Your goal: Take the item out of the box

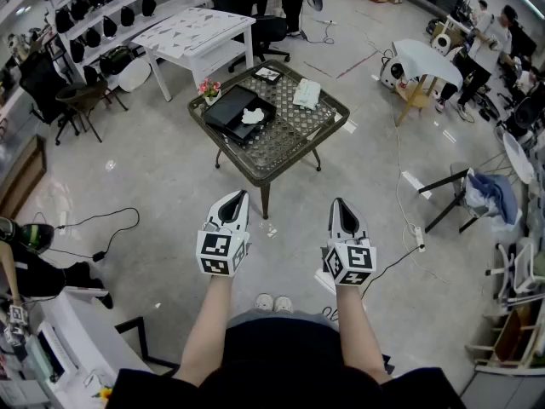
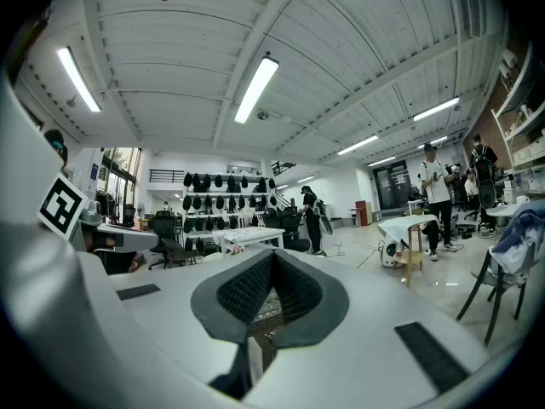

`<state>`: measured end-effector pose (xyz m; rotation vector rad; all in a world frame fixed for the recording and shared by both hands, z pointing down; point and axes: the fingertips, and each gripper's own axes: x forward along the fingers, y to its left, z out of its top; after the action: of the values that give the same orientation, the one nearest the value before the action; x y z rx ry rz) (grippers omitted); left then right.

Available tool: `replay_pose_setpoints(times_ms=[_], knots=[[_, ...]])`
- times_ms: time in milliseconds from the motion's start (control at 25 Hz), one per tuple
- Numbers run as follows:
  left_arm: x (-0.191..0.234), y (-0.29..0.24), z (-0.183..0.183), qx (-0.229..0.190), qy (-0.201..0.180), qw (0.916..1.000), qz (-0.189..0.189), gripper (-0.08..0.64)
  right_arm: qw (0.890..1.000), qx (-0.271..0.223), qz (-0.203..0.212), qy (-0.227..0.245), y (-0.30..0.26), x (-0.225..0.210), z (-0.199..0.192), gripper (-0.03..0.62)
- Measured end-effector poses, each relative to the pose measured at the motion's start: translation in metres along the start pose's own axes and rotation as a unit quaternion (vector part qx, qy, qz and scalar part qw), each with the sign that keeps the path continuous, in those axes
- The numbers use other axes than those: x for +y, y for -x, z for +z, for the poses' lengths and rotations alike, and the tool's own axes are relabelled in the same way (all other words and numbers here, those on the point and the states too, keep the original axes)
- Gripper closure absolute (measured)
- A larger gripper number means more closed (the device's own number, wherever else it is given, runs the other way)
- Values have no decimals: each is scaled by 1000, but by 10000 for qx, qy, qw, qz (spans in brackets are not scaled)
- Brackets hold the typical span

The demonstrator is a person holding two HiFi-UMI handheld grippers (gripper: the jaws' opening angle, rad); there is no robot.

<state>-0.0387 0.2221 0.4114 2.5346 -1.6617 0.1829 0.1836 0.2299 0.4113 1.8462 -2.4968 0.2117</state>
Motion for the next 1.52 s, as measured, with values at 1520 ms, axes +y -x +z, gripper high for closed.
replay_pose_setpoints(times_ms=[1520], knots=[[0, -6, -8, -56, 198, 9990, -396, 517, 9997, 82, -3, -234, -7, 7, -8, 589]])
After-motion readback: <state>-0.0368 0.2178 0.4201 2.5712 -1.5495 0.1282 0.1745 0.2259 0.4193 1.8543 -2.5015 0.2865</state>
